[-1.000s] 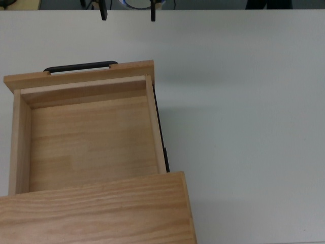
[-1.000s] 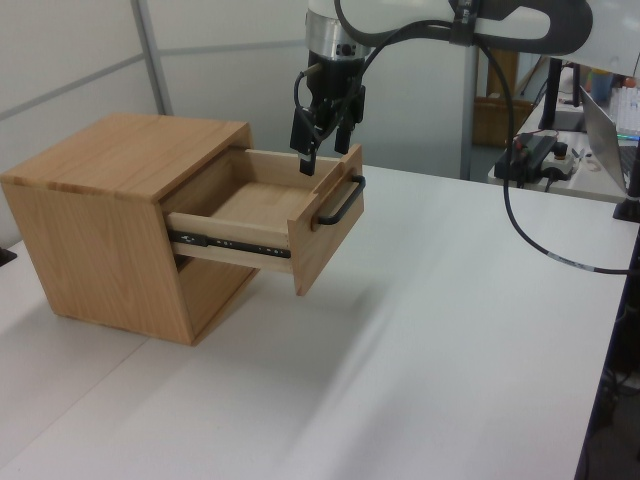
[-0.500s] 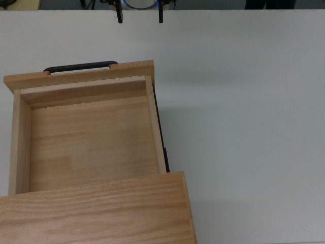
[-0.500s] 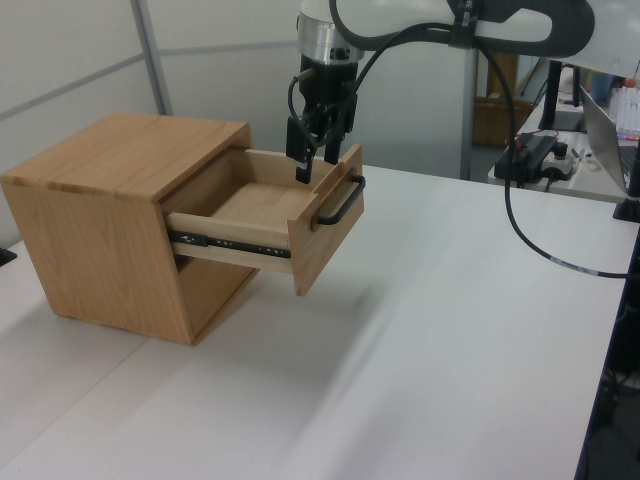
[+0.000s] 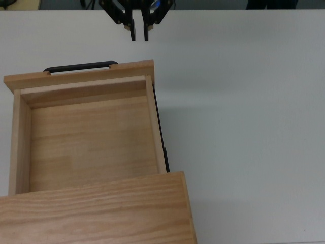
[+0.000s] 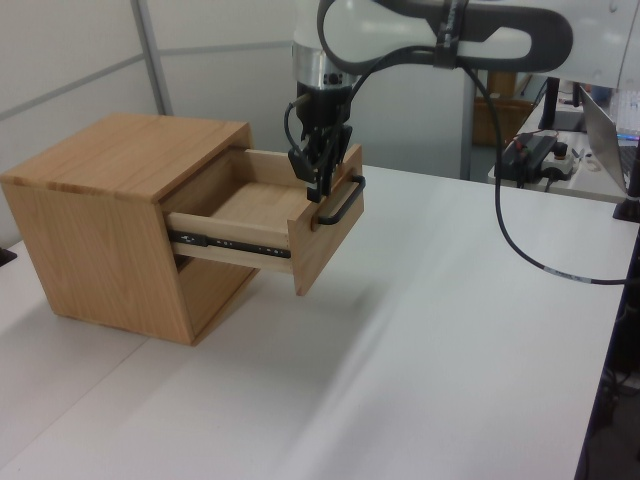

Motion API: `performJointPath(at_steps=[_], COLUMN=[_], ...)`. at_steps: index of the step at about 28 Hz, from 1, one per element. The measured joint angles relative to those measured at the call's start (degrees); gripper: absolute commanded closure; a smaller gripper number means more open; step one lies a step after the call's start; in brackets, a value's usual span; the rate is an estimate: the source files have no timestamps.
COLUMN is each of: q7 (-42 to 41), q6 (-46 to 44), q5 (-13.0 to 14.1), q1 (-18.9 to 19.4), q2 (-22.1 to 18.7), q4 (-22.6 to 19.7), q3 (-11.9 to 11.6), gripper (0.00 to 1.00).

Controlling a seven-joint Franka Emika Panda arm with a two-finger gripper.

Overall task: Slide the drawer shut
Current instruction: 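Lower the gripper onto the front panel of the open drawer near the handle, then push the drawer front with the gripper into the wooden cabinet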

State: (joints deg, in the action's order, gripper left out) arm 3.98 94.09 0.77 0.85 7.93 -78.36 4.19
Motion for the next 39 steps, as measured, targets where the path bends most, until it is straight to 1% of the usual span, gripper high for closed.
performJointPath(at_steps=[11,13,24,39], q7=[0.00,0.00,0.00,0.00], q6=[-0.01,-0.01,0.17,5.51], q5=[-4.36,-4.72,-5.01,-5.00], q1=[-1.73,-2.03,-2.55,-2.65], q2=[2.31,2.50,4.36,5.44], q4=[-1.23,-1.70,-2.12,-1.84], q3=[-0.50,-0.53,-0.65,-0.64], gripper=[1.00,1.00,1.00,1.00])
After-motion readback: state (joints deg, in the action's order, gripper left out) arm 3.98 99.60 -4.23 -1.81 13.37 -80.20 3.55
